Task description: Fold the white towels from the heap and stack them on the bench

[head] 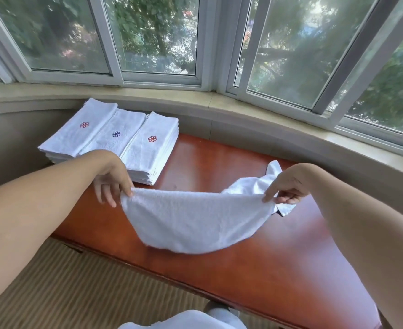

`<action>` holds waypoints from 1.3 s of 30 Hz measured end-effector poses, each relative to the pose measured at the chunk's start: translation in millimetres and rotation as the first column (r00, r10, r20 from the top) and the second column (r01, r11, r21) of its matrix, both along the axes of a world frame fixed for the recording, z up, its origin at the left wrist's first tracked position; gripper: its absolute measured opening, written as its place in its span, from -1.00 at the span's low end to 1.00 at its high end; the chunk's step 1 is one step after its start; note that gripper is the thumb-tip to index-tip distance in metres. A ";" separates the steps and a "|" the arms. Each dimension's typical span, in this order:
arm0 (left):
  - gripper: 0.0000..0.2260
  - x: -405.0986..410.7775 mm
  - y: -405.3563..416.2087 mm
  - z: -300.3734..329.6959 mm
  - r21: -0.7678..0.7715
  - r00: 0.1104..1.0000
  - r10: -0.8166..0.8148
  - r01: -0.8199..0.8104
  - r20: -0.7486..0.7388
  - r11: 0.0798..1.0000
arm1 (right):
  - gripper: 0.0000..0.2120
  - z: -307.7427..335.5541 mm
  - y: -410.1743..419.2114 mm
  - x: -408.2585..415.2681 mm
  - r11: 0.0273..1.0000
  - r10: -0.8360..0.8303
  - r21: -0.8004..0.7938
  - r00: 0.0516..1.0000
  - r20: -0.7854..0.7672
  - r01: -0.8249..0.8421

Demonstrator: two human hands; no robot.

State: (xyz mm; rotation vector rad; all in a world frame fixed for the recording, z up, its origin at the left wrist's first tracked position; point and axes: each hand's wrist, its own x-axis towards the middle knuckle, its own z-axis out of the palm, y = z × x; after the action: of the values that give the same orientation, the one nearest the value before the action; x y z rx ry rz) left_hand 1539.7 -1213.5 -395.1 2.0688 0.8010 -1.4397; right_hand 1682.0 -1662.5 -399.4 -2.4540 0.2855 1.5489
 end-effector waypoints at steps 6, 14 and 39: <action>-0.79 34.0 0.8 -36.8 -0.017 0.848 0.264 -0.289 0.460 0.957 | -0.77 -39.9 27.6 24.5 0.953 -0.184 0.293 0.906 0.381 0.070; -0.29 -17.3 -52.1 -201.2 -0.009 0.766 0.452 -0.504 0.456 0.863 | -0.59 -209.5 33.1 -21.8 0.932 -0.224 0.342 0.931 0.289 0.119; -0.88 -56.8 -91.8 -347.4 0.105 0.709 0.533 -0.640 0.462 0.761 | -0.90 -344.7 -26.1 -94.7 0.802 -0.577 0.358 0.776 0.256 0.478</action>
State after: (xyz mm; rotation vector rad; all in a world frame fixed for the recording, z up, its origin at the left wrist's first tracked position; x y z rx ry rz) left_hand 1482.9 -1305.3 -742.5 1.9133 1.3668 -0.5396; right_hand 1587.3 -1688.6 -744.1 -2.1151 0.5965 0.8238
